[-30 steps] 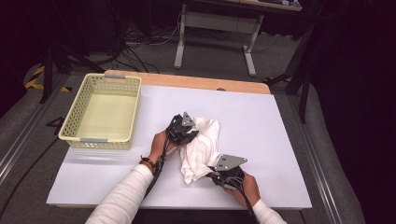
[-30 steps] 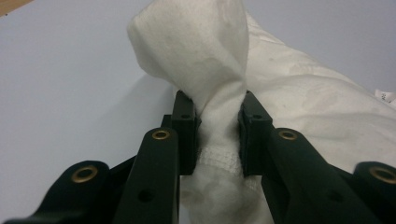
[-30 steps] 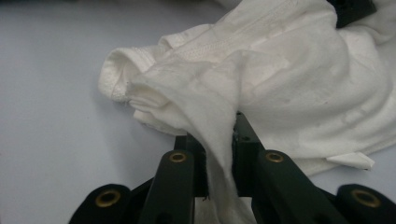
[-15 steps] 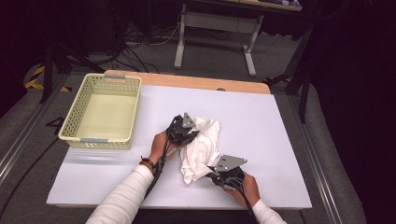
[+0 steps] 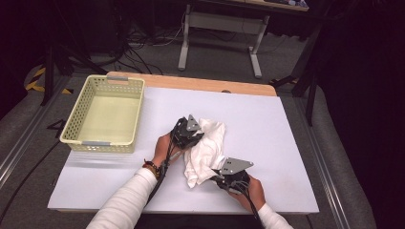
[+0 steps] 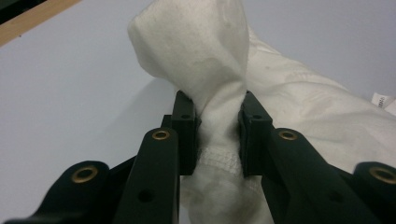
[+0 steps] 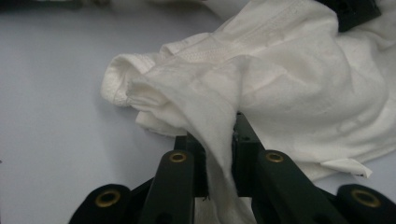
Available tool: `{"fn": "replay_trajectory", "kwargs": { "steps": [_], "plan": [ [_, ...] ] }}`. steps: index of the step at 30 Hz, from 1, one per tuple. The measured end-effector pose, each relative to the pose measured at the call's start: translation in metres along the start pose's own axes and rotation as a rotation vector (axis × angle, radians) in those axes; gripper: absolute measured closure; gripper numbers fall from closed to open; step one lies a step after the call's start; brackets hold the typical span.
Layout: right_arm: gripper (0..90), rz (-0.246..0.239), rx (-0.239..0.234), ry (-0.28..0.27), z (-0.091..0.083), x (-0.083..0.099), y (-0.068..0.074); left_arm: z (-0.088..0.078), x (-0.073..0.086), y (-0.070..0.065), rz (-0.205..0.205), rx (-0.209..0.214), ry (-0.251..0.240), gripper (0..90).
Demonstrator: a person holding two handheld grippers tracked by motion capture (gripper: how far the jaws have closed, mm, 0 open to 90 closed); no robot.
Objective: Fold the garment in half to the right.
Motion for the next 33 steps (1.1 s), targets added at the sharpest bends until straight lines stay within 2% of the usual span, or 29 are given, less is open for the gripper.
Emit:
{"fn": "replay_trajectory", "kwargs": {
  "steps": [8,15,22,27,33],
  "plan": [
    [82.3,0.006,0.002,-0.025,-0.002,-0.003,0.000,-0.006,-0.002,-0.002,0.009,-0.003,-0.016,73.4],
    [82.3,-0.001,0.026,-0.052,-0.012,-0.007,0.003,-0.012,-0.004,-0.008,0.020,-0.011,-0.029,73.4],
    [82.3,-0.024,0.039,-0.071,-0.016,-0.012,0.006,-0.027,-0.012,-0.009,0.052,-0.041,-0.045,73.4],
    [82.3,-0.038,0.048,-0.084,-0.017,-0.018,0.008,-0.035,-0.014,-0.007,0.052,-0.051,-0.063,73.4],
    [82.3,-0.045,0.048,-0.084,-0.016,-0.021,0.007,-0.037,-0.015,-0.008,0.064,-0.063,-0.058,73.4]
  ]
}}
Point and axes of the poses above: each handheld gripper's, and its own axes: z roughly forward along the jaws, x roughly out of its underside, y roughly to its left, the point moved 1 cm from there along z, roughly forward along the jaws, and after that the axes turned 11 degrees about y, right-handed, at the moved point
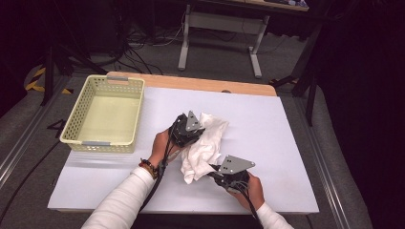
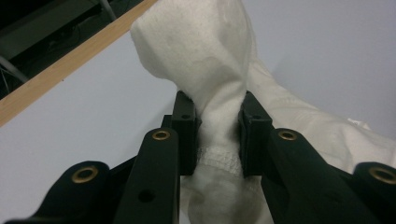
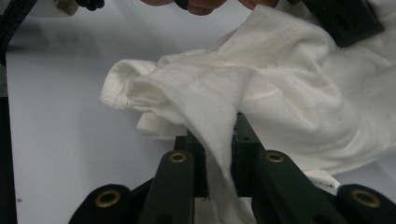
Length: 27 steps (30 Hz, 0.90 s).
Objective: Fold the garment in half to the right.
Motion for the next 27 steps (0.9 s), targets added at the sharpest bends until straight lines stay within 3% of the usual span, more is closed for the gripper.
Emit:
{"fn": "replay_trajectory", "kwargs": {
  "steps": [14,20,27],
  "plan": [
    [82.3,-0.028,0.010,-0.024,0.007,-0.018,0.000,-0.012,0.003,0.018,-0.008,-0.036,0.000,73.5],
    [82.2,-0.042,0.015,-0.042,0.012,-0.029,0.000,-0.025,0.007,0.032,-0.056,-0.039,-0.014,73.5],
    [82.2,-0.050,0.012,-0.064,0.011,-0.038,0.001,-0.036,0.005,0.035,-0.028,-0.074,-0.009,73.5]
  ]
}}
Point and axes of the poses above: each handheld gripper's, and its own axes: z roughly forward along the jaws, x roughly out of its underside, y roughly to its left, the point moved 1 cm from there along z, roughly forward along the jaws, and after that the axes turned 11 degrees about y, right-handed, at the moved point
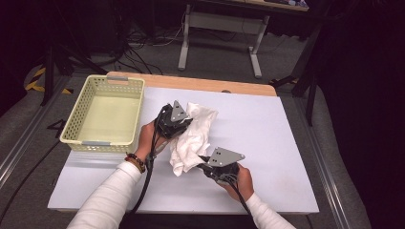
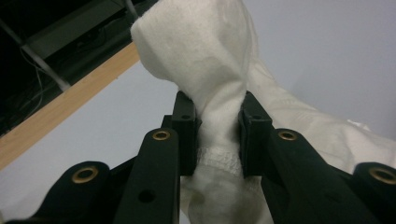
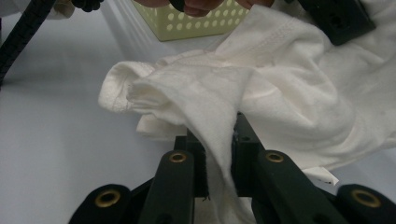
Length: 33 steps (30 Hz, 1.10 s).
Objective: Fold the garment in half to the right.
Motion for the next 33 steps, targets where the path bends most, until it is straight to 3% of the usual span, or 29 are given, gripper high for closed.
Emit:
{"fn": "replay_trajectory", "kwargs": {
  "steps": [21,33],
  "plan": [
    [82.2,-0.050,-0.006,-0.041,0.014,-0.046,0.000,-0.032,0.007,0.036,-0.024,-0.082,0.013,73.5],
    [82.2,-0.087,-0.007,-0.070,0.029,-0.074,0.001,-0.053,0.018,0.059,-0.075,-0.113,0.007,73.5]
  ]
}}
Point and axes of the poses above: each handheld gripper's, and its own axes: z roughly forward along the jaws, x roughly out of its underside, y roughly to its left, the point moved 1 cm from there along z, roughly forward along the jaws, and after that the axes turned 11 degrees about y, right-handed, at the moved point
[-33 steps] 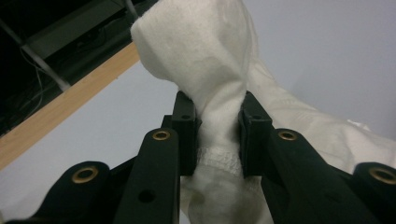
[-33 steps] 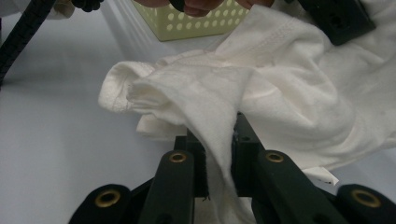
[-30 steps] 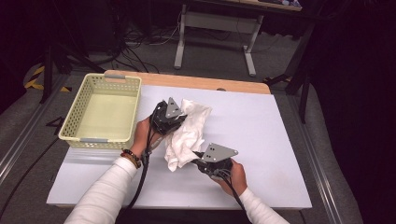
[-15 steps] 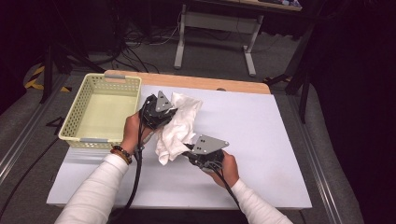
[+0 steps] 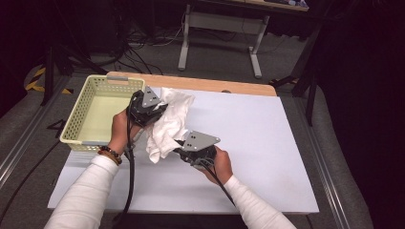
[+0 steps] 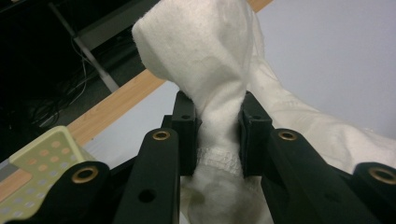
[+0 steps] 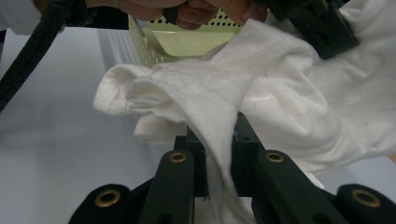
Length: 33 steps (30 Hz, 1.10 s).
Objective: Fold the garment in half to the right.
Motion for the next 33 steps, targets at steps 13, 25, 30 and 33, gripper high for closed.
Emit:
{"fn": "replay_trajectory", "kwargs": {
  "steps": [13,25,30,33],
  "plan": [
    [82.2,0.001,-0.010,-0.021,0.029,-0.017,-0.001,-0.013,0.020,0.038,-0.066,-0.063,0.016,73.5],
    [82.1,0.000,-0.033,-0.056,0.059,-0.046,0.006,-0.025,0.038,0.073,-0.128,-0.082,0.033,73.3],
    [82.0,0.007,-0.034,-0.051,0.079,-0.062,0.013,-0.025,0.050,0.093,-0.160,-0.089,0.050,73.3],
    [82.0,0.014,-0.038,-0.051,0.091,-0.071,0.017,-0.024,0.058,0.104,-0.175,-0.092,0.052,73.3]
  ]
}}
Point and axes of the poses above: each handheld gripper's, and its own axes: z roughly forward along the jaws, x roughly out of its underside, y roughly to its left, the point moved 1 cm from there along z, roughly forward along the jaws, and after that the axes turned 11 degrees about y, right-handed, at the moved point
